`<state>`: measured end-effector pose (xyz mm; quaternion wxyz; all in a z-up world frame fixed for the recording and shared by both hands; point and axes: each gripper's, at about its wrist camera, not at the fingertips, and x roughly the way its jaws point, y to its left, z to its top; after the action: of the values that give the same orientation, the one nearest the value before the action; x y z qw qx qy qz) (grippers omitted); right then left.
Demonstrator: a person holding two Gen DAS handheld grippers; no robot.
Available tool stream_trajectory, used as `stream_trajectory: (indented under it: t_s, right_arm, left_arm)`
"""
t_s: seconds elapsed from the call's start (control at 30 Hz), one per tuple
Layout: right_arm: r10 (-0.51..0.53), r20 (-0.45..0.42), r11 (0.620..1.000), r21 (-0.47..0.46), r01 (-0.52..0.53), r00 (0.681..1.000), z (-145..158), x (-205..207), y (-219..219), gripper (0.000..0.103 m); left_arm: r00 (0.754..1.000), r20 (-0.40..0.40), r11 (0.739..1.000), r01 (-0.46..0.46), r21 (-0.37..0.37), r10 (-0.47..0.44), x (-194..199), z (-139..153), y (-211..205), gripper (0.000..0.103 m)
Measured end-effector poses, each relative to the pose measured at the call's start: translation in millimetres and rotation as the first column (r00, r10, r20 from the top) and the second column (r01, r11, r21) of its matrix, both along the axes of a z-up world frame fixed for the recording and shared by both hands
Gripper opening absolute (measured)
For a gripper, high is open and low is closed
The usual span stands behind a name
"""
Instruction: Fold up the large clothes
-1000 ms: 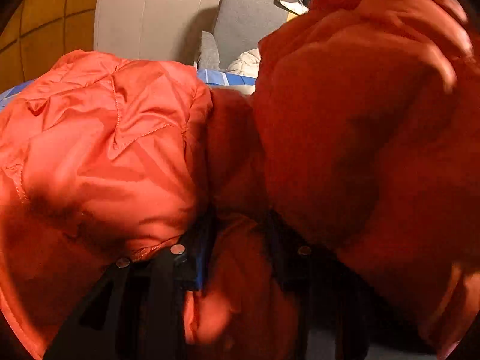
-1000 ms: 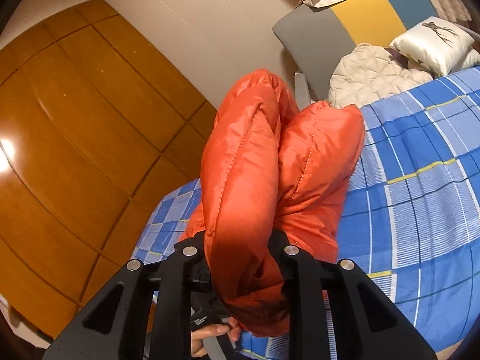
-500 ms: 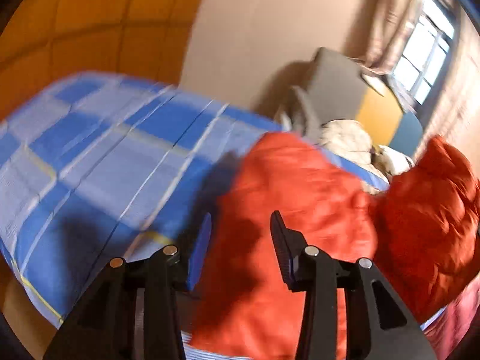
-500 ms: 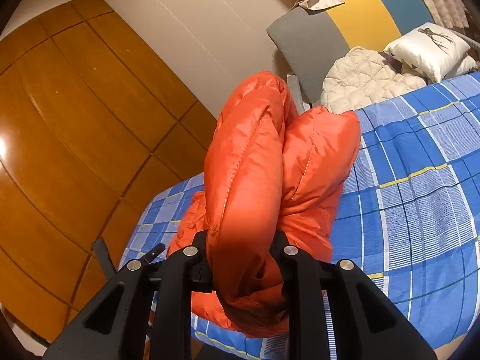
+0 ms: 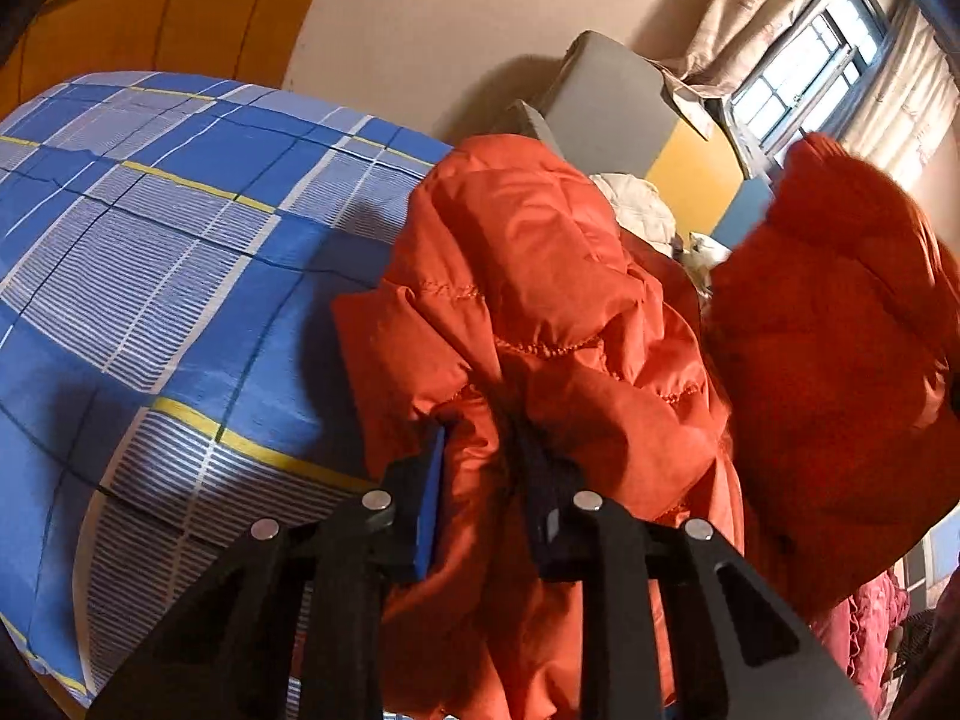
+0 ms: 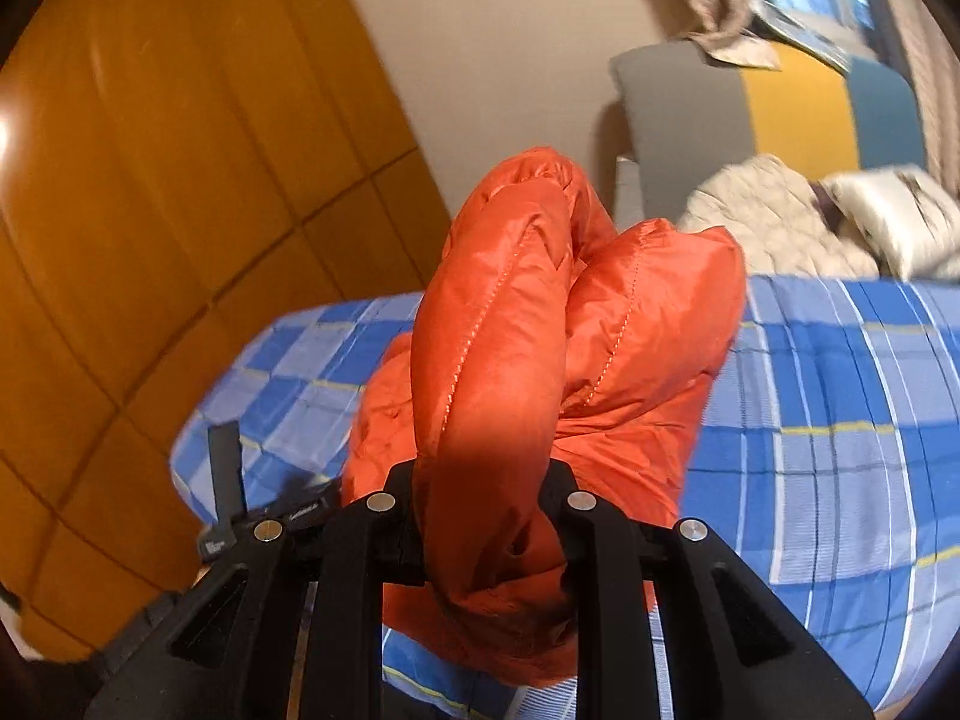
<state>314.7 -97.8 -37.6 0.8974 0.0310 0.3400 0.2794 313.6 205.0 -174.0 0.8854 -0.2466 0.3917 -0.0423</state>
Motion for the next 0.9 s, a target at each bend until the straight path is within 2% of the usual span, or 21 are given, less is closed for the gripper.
stream_trajectory:
  t_s: [0.13,0.2,0.33,0.5,0.6,0.67,0.77,0.83,0.9]
  right_arm:
    - [0.091,0.028,0.99,-0.115,-0.087,0.995,-8,-7,56,0.021]
    - [0.157,0.028,0.973,-0.174,-0.15,0.987,-18,-11,87,0.021]
    - [0.218,0.012,0.941,-0.267,-0.207,0.976,-39,-14,125,0.021]
    - [0.294,0.022,0.871,-0.417,-0.258,0.956,-71,-25,162,0.021]
    - [0.338,0.06,0.808,-0.53,-0.257,0.939,-91,-37,177,0.021]
    - [0.357,0.077,0.778,-0.576,-0.251,0.931,-101,-43,183,0.021]
    - [0.384,0.105,0.742,-0.627,-0.238,0.917,-112,-52,190,0.021]
    - [0.413,0.141,0.701,-0.68,-0.215,0.9,-119,-60,196,0.021]
    - [0.433,0.162,0.676,-0.709,-0.201,0.887,-126,-67,199,0.021]
  left_arm:
    - [0.999,0.011,0.999,0.038,-0.007,-0.038,2,2,-3,0.02]
    - [0.998,0.014,0.998,0.057,-0.018,-0.056,4,2,-3,0.019]
    - [0.997,0.023,0.996,0.072,-0.043,-0.071,1,1,2,0.019]
    - [0.997,0.028,0.995,0.07,-0.071,-0.068,-2,1,13,0.019]
    - [0.998,0.034,0.996,0.05,-0.072,-0.047,-12,5,32,0.019]
    - [0.998,0.057,0.998,0.024,-0.064,-0.021,-26,15,52,0.02]
    - [0.989,0.144,0.997,0.036,-0.073,-0.025,-45,49,77,0.02]
    - [0.977,0.201,0.993,0.092,-0.073,-0.076,-48,74,80,0.024]
    - [0.962,0.227,0.986,0.163,-0.034,-0.151,-43,95,72,0.036]
